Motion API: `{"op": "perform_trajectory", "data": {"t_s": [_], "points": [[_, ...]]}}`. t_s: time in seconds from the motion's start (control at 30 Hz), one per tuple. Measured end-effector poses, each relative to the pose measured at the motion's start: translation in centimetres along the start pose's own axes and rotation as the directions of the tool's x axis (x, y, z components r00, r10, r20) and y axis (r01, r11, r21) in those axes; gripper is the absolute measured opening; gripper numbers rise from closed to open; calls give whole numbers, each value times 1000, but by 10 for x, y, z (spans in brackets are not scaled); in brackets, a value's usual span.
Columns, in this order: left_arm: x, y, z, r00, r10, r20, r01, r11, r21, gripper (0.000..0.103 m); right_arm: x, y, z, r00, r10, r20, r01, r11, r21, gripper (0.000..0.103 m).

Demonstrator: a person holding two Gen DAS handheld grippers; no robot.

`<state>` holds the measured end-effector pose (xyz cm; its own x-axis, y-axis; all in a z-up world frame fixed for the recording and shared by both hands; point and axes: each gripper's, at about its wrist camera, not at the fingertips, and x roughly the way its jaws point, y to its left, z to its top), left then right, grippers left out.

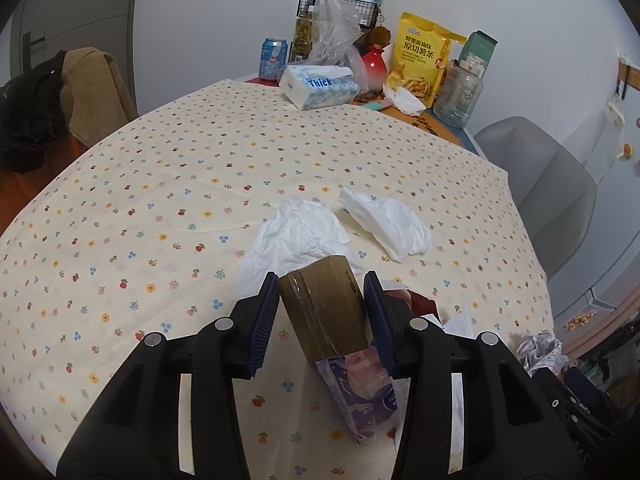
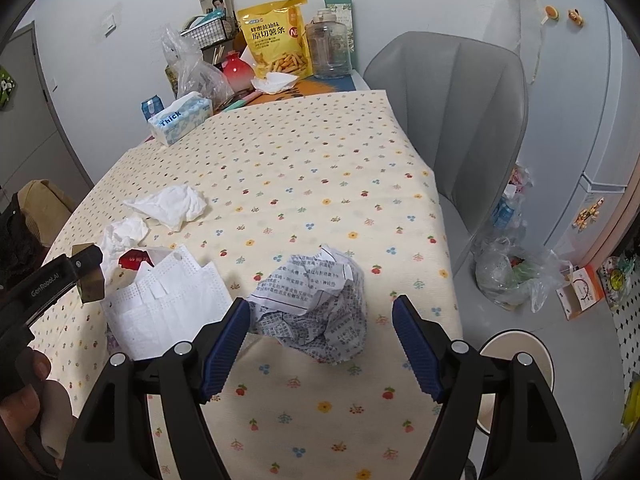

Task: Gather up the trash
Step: 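Grasp the brown cardboard box with the left tool while the right tool grasps crumpled paper, then carry the box and crumpled paper over the beige trash bin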

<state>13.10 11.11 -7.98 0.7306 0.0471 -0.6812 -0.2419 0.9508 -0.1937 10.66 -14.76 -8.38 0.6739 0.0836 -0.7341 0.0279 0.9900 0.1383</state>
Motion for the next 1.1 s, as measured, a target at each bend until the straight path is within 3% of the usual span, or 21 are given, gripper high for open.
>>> {"op": "perform_trajectory", "data": {"t_s": [0.1, 0.33, 0.47, 0.6, 0.87, 1.1], "points": [[0, 1, 0, 1000, 3, 0, -3, 1000, 2, 44, -4, 3, 1, 1000, -2, 20, 2, 1000, -11, 87], [4, 2, 1, 1000, 7, -2, -7, 1000, 1, 44, 13, -1, 6, 1000, 7, -12, -7, 1000, 6, 83], [6, 2, 1, 1000, 9, -5, -9, 1000, 0, 44, 22, -9, 2, 998, 29, -52, -27, 999, 38, 52], [5, 0, 1, 1000, 5, -1, -5, 1000, 1, 44, 14, -12, 2, 998, 42, -45, -39, 998, 50, 36], [-20, -6, 4, 999, -12, 42, 11, 1000, 12, 44, -22, 1, 8, 999, 40, 31, -40, 999, 5, 34], [-45, -21, 3, 996, -34, 78, 30, 998, 46, 44, -53, 3, 12, 996, -4, 91, 5, 1000, -9, 34]]}}
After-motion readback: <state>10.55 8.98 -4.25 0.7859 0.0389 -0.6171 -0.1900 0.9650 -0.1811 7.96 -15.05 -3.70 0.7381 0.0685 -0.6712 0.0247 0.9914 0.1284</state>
